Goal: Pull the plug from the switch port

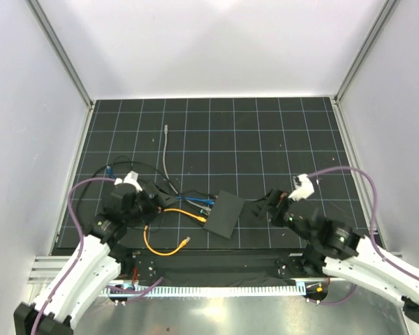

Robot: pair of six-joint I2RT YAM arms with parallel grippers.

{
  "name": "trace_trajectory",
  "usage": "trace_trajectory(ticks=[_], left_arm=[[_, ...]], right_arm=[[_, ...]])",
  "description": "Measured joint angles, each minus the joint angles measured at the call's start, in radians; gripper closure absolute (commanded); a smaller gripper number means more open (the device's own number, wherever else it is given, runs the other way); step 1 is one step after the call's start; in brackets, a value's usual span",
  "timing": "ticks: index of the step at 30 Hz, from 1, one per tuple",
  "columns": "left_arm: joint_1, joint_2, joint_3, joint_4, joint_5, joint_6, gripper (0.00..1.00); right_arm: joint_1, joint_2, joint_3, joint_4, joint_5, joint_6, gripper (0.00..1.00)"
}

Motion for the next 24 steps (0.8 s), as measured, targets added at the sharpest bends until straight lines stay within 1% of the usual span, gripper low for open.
trace_trajectory(ticks=[4,8,12,14,16,18,21,23,24], left_arm=[[0.0,0.123,-0.005,0.078,0.059,-0.005,0.21],[-0.013,0.171,-0.005,0.149,0.078,-0.031,0.32],[-0.1,0.235,-0.002,0.195,0.041,-0.085,0.39],[-0.16,0.277,0.001,0.204,0.003,-0.126,0.45],[-0.211,0.311,0.003,0.207,-0.032,-0.167,0.48],[-0.26,0.338,0.003,0.208,-0.072,-0.212,0.49],[-0.33,0.37,0.005,0.209,-0.134,-0.278,0.5],[-0.373,0.392,0.007,0.225,-0.167,-0.321,0.53],[-0.396,0.399,0.006,0.238,-0.182,-0.345,0.54]], right_arm=[[0.0,0.297,0.142,-0.048,-0.035,-0.057,0.0],[0.0,0.592,0.324,-0.123,-0.029,-0.114,0.0],[0.0,0.835,0.472,-0.214,-0.005,-0.165,0.01],[0.0,0.937,0.526,-0.259,0.003,-0.194,0.02],[0.0,1.001,0.547,-0.274,0.002,-0.219,0.03],[0.0,1.02,0.547,-0.278,-0.014,-0.246,0.05],[0.0,1.002,0.537,-0.246,-0.056,-0.282,0.1],[0.0,0.971,0.521,-0.207,-0.084,-0.296,0.13],[0.0,0.954,0.513,-0.187,-0.098,-0.299,0.18]])
